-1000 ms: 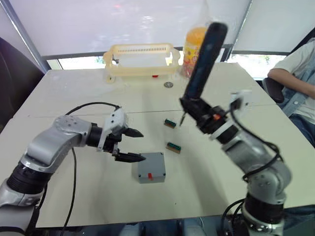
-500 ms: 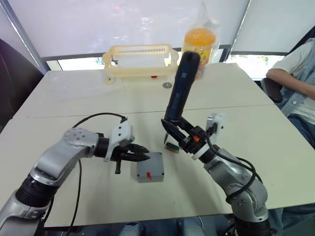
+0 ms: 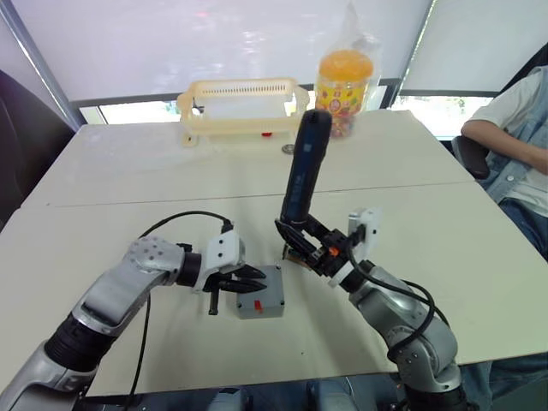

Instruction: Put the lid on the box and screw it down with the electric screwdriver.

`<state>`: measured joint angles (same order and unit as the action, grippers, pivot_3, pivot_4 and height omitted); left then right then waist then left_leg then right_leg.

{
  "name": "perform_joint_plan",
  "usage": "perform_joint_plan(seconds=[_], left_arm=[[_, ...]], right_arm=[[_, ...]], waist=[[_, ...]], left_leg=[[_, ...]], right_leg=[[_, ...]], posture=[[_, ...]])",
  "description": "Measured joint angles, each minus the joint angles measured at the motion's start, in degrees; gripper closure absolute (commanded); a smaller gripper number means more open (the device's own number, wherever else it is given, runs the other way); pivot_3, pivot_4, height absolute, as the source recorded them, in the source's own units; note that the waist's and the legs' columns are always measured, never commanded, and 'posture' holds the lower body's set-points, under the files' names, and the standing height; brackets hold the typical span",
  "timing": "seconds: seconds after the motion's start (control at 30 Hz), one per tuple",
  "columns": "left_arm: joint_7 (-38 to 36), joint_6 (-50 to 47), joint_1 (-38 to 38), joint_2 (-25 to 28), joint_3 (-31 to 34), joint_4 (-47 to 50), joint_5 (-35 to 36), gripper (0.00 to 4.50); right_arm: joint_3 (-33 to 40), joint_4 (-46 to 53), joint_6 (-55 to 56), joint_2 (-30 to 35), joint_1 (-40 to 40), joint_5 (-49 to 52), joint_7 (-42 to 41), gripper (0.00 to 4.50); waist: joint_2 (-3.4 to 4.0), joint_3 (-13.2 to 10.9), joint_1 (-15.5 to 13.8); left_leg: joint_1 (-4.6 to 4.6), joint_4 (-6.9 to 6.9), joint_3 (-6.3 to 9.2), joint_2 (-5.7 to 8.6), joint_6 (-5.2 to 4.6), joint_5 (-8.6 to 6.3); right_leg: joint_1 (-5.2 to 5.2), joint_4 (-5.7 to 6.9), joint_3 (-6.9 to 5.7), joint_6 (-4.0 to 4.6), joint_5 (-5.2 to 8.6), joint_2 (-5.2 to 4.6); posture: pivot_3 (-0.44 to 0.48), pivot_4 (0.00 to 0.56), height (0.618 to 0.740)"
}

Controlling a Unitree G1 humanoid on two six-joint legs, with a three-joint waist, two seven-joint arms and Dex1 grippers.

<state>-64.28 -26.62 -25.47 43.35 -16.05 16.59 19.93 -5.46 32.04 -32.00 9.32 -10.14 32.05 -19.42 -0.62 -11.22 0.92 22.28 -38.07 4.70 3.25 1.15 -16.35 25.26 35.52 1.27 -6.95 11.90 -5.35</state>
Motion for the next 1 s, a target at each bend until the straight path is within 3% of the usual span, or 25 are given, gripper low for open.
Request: perform_joint_plan(seconds=[1.0], left_arm=[[0.7,0.4,0.7,-0.8,0.2,-0.1,-0.2,3.7]], right_arm=[[-3.2,-2.8,2.9,-0.9,0.2,-3.2,-1.1,2.81]], waist=[[-0.01,0.1,0.0]], left_leg=[[-0.19,0.0,0.0,0.0,0.0,0.0]], right_leg=[[-0.18,0.02,0.0,0.0,0.0,0.0]], posture=[[0.0,0.15,0.74]])
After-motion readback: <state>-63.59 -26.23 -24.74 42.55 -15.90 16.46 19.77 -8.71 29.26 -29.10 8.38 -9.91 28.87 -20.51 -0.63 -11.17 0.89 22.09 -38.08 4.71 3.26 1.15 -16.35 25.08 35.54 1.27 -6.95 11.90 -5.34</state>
